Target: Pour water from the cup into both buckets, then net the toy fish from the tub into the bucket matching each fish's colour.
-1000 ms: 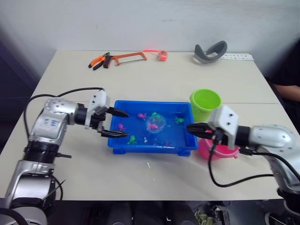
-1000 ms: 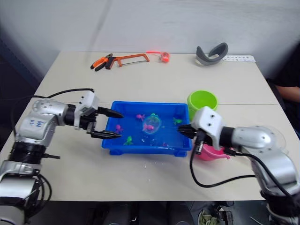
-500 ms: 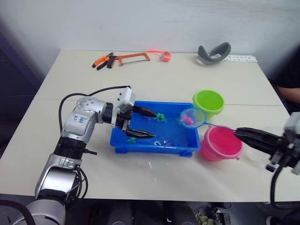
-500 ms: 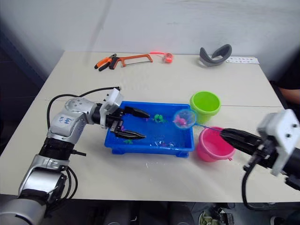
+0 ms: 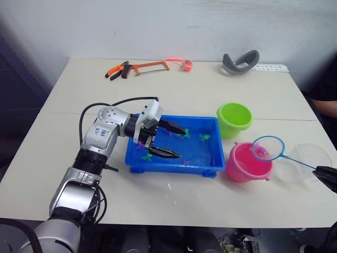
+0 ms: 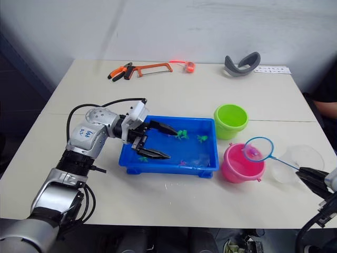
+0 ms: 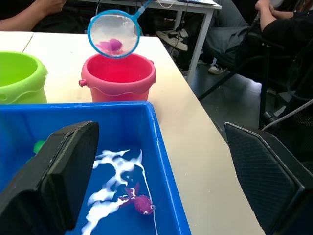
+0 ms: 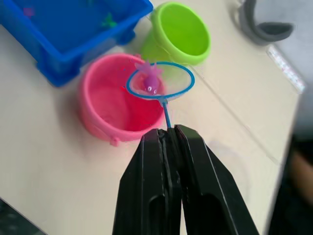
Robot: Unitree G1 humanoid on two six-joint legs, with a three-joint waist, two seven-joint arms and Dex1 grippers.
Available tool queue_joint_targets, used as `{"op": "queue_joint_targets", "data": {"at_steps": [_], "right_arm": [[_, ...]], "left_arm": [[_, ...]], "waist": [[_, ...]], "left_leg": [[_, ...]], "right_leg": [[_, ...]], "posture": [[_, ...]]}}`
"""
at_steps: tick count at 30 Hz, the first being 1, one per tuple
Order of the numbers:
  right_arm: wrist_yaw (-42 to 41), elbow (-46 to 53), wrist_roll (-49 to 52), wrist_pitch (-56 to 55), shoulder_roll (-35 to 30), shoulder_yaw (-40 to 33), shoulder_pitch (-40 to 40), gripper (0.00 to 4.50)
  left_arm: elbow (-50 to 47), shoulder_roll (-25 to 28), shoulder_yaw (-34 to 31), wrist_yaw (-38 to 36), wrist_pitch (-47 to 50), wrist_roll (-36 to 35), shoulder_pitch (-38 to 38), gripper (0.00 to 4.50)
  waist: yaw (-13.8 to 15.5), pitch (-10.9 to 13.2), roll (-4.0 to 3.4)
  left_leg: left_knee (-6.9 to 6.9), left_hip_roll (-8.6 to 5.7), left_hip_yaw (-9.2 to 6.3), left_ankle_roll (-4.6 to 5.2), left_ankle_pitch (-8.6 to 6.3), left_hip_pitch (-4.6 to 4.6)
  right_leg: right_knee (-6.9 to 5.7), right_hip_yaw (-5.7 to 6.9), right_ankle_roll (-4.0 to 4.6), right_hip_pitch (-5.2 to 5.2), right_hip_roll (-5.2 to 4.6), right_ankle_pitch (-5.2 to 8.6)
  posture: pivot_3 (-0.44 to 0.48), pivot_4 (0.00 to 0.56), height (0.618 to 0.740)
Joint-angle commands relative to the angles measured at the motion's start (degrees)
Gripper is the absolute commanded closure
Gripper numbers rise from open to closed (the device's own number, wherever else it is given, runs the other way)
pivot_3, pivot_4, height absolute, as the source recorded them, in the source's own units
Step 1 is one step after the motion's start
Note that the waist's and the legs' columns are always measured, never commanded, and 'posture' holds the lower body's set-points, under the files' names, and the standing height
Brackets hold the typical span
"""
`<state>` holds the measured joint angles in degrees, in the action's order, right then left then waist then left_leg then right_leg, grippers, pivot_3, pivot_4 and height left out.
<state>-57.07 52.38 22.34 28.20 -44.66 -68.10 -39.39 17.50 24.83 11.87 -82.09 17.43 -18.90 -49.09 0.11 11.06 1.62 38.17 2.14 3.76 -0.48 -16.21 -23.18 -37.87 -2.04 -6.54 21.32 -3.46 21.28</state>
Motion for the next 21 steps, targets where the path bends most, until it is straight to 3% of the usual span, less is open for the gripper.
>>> {"op": "queue_joint_targets", "data": {"at_steps": [1, 7, 11, 21], "right_arm": [[-0.19, -0.92, -8.6, -10.85, 1.1, 2.39, -1.4, 4.5], [0.3, -6.79, -25.31, -38.79, 0.9, 5.27, -3.1, 4.5], [3.81, -11.57, -29.82, -54.3, 0.48, 4.11, -0.17, 4.5], [5.21, -19.44, -33.96, -76.16, 0.46, 2.08, -3.05, 4.5]], "left_arm": [[0.58, -0.4, -0.11, -0.6, -1.09, 0.11, -1.41, 0.06], [1.27, -0.59, -0.07, -0.56, -1.7, 0.35, -1.5, 0.06], [1.53, -0.67, -0.07, -0.55, -1.9, 0.47, -1.64, 0.06], [3.29, -0.91, -0.3, -0.89, -2.84, 1.04, -2.65, 0.06]], "waist": [[-0.15, 0.0, 0.0], [-0.16, 0.0, 0.0], [-0.18, 0.0, 0.0], [-0.17, 0.0, 0.0]], "left_leg": [[-0.04, -0.07, -0.02, -0.05, 0.03, 0.0], [-0.09, -0.1, 0.01, -0.18, 0.1, -0.02], [-0.07, -0.13, 0.01, -0.19, 0.12, 0.02], [-0.06, -0.14, 0.01, -0.24, 0.16, 0.05]], "right_leg": [[0.02, 0.02, 0.0, 0.0, 0.0, 0.0], [0.03, 0.0, -0.01, 0.06, -0.03, 0.01], [0.01, 0.0, -0.01, 0.02, -0.04, 0.01], [-0.01, 0.01, -0.01, -0.01, -0.07, 0.01]], "posture": [[0.0, 0.15, 0.74], [0.0, 0.15, 0.74], [0.0, 0.15, 0.74], [0.0, 0.15, 0.74]]}}
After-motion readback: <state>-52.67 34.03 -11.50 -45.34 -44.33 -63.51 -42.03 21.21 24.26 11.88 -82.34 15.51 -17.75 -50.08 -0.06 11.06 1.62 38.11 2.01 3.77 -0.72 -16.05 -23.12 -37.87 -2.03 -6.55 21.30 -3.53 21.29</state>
